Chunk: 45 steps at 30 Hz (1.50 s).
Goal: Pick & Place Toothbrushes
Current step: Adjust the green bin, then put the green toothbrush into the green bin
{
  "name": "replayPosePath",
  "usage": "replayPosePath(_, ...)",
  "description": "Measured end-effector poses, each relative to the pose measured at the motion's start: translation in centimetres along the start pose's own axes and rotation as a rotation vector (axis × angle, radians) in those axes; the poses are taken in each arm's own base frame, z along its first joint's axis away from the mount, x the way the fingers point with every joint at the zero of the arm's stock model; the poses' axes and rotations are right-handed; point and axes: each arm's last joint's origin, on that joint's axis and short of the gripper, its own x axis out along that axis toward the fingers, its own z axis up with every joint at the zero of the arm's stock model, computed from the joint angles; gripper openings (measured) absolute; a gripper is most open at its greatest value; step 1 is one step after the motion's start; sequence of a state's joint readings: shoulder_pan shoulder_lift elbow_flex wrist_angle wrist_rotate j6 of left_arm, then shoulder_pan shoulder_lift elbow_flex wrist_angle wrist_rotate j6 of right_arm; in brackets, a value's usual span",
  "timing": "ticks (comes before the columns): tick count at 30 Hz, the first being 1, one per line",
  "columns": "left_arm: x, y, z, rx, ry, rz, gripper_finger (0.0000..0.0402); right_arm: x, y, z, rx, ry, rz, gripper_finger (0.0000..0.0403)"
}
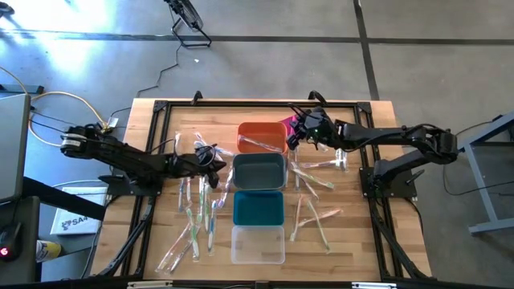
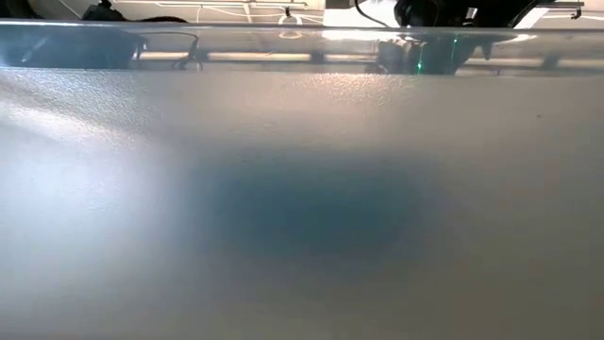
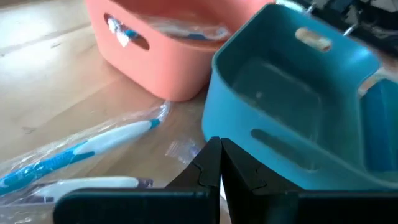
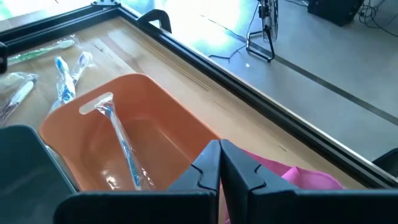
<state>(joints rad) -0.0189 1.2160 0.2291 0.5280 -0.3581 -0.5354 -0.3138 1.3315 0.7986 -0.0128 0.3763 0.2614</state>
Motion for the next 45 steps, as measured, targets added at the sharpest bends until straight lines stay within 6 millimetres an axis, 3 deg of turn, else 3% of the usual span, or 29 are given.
replayPosePath(13,2.8,-1.5,0.6,0.068,0.077,0.046,0.0005,0.0,0.0,0.0,-0.022,-0.003,0.001,0.0002)
replayPosePath(37,2.9,-1.6,0.6,0.08,0.074,0.046,0.0005,0.0,0.0,0.0,-0.033,-0.001,0.001,0.0002)
replayPosePath(45,2.0,-1.3,0.9,0.087,0.106,0.074,0.0005,-1.2,-0.4,0.5,-0.045,-0.01,0.003,0.0002)
